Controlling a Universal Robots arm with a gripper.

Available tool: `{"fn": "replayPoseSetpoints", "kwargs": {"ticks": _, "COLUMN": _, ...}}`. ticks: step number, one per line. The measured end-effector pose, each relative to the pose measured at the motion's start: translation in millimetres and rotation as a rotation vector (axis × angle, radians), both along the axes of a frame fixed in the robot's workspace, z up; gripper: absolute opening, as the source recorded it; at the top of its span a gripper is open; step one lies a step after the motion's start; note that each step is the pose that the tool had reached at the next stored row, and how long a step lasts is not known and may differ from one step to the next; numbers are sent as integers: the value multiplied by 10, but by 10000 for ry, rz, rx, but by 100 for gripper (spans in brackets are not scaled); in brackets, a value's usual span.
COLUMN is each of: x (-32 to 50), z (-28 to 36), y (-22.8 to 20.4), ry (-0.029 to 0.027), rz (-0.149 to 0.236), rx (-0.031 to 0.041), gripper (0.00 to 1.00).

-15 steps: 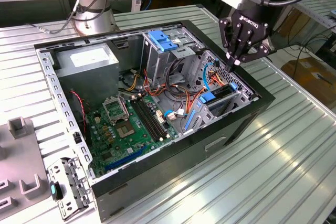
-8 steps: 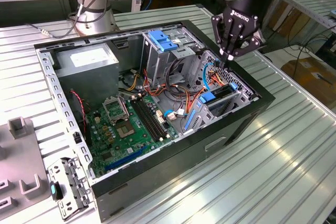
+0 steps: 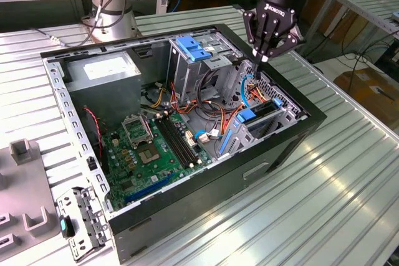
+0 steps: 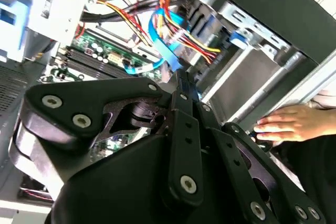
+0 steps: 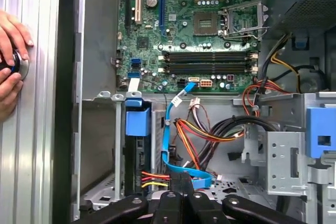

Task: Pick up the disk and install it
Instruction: 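Insert the second disk wire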

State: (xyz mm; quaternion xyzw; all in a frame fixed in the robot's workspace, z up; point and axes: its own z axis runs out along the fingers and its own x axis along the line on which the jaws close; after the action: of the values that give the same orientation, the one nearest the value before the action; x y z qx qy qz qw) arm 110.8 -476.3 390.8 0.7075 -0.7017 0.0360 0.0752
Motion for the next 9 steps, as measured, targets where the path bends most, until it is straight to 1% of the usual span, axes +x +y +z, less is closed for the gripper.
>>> {"fn": "replayPoseSetpoints", "kwargs": {"ticks": 1, "x": 7, "z": -12, "y": 29, "ry": 35, "rz": 0, "rx": -16, "gripper": 11}}
{"fn": "replayPoseSetpoints", "kwargs": {"ticks": 3, "x": 7, "z": -32, "y": 52, "ry": 48, "rz": -1, "rx": -109, "gripper": 11}}
{"fn": "replayPoseSetpoints", "kwargs": {"ticks": 5, "x": 8, "z": -51, "y": 61, "ry": 50, "rz": -1, "rx": -262, "gripper": 11}}
{"fn": "replayPoseSetpoints", "kwargs": {"ticks": 7, "x": 10, "z": -64, "y": 65, "ry": 50, "rz": -1, "rx": -453, "gripper": 11}}
{"fn": "replayPoseSetpoints", "kwargs": {"ticks": 8, "x": 13, "z": -72, "y": 71, "ry": 50, "rz": -2, "rx": -576, "gripper": 11}}
{"fn": "replayPoseSetpoints", "kwargs": {"ticks": 9, "x": 15, "z": -78, "y": 82, "ry": 50, "rz": -1, "rx": -668, "gripper": 17}}
